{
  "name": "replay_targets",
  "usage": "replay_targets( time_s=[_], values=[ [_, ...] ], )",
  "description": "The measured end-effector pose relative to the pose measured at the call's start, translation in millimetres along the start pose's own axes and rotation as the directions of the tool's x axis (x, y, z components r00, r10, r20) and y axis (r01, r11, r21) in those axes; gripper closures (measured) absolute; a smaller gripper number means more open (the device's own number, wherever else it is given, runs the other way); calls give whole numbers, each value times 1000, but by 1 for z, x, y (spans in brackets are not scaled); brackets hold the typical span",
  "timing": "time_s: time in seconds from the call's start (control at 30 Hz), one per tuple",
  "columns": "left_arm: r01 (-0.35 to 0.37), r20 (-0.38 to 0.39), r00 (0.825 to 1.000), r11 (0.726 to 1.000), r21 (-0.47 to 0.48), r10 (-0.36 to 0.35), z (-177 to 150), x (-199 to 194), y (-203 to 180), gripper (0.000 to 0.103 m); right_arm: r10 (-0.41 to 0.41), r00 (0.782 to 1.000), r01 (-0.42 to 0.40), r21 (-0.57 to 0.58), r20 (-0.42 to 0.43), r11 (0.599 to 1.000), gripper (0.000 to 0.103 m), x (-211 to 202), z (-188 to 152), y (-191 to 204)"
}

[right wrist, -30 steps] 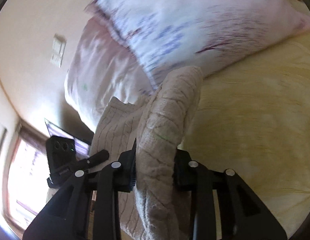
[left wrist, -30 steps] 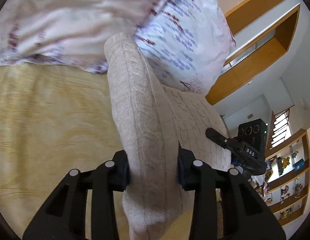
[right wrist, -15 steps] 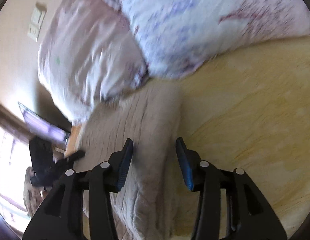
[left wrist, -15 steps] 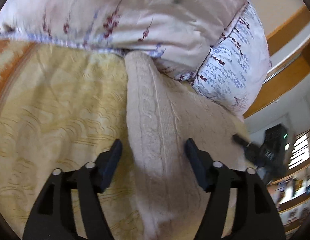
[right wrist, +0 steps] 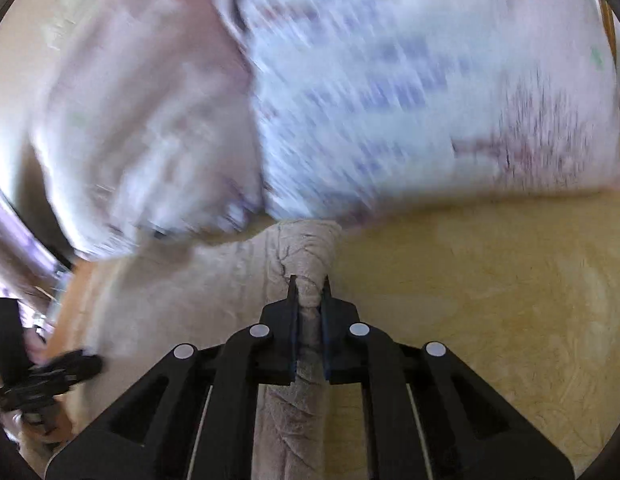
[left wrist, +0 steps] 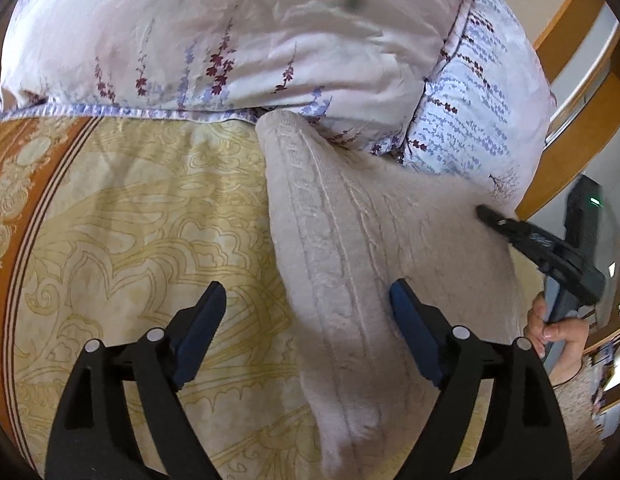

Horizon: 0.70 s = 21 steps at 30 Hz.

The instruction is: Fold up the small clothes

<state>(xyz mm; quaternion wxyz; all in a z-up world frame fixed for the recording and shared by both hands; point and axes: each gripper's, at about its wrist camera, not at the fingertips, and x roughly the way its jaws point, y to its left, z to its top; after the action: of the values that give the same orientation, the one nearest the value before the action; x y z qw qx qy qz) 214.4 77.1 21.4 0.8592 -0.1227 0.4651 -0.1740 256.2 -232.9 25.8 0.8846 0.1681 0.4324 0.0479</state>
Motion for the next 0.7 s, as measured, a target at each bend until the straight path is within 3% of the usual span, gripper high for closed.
replay_targets(
  time_s=[0.13, 0.2, 0.27, 0.4, 0.53, 0.63, 0.7],
  values=[
    [-57, 13, 998, 998, 34, 56, -1, 5, -9, 15, -17, 999, 17, 13, -32, 1000, 93, 8, -2, -3],
    [-78, 25, 997, 996, 45, 77, -2, 1, -12, 16, -28, 999, 28, -6, -25, 1000, 86, 1, -1, 0],
    [-91, 35, 995, 994, 57, 89, -4, -5, -14, 16, -35, 999, 35, -26, 2, 999, 66, -17, -7, 4],
    [-140, 72, 989, 984, 108, 132, -15, -22, -19, 16, 60, 995, -52, -105, 76, 993, 60, -58, -33, 21],
    [-184, 88, 981, 972, 145, 172, -22, -26, -23, 14, 134, 991, -124, -228, 28, 966, 60, -72, -65, 47],
    [-226, 83, 973, 961, 159, 216, -22, -18, -26, 11, 28, 998, -42, -278, -55, 960, 51, -47, -80, 55],
    [-257, 101, 965, 952, 168, 243, -21, -12, -28, 7, 26, 1000, -30, -266, -17, 964, 42, -42, -81, 53]
  ],
)
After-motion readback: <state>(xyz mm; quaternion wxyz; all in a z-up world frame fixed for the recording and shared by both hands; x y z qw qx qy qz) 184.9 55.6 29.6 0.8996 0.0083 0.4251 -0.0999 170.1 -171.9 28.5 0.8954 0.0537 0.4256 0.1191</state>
